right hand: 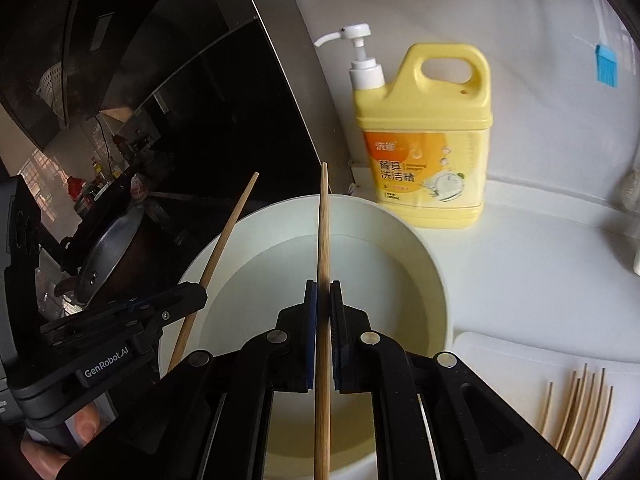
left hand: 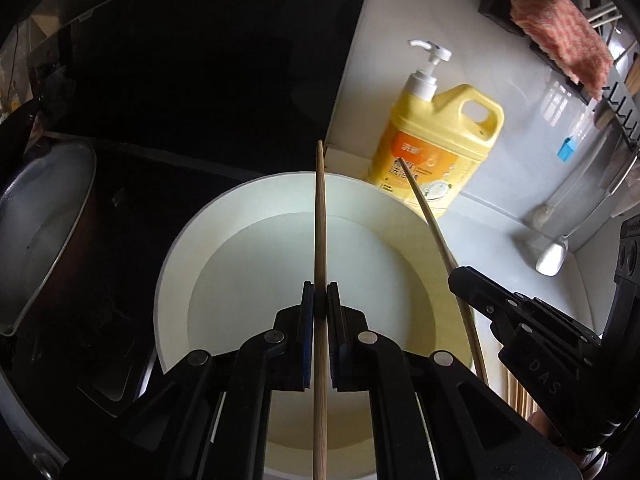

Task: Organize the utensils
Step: 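Lower both chopsticks into the basin water and open both tools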

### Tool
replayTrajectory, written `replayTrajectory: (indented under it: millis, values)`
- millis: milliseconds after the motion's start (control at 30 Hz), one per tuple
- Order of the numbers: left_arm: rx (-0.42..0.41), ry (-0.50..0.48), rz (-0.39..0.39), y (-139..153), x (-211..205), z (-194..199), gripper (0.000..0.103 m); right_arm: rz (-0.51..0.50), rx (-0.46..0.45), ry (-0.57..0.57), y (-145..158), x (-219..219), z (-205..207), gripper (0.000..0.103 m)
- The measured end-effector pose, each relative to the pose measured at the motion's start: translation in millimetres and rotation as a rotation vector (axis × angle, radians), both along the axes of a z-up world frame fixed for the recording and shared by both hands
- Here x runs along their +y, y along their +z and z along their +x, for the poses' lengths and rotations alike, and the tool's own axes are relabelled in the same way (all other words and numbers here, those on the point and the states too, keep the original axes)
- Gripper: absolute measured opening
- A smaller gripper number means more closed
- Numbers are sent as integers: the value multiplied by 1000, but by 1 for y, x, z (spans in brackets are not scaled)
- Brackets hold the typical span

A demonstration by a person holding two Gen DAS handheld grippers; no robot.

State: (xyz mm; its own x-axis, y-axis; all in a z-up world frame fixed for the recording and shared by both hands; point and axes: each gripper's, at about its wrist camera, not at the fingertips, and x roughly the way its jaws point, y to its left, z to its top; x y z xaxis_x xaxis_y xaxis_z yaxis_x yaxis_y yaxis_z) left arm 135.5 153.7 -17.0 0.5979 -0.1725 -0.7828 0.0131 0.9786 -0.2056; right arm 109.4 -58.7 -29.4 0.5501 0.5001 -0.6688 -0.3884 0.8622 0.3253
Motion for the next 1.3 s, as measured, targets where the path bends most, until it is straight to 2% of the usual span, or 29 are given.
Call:
replayTrajectory:
  millis: [300,767,1033,1233,1267,1300]
  values:
    - [82,-36,-8,-37,11,31,7,-44,114,-3,-31,39,30,6]
    - [184,-57,-15,-75,11,51,7,-111,244,-36,-59,53,40,6]
    - [214,-60,-2,-83,11,52,7,-129,256,-44,-64,54,42,6]
    - [216,-17,10,-80,18,47,8,-126,240,-60,-61,56,42,7]
    - [215,-11,14,-79,19,46,9,-128,233,-63,-60,55,41,7]
    - [215,-3,19,-78,20,44,14,-131,225,-66,-58,54,40,7]
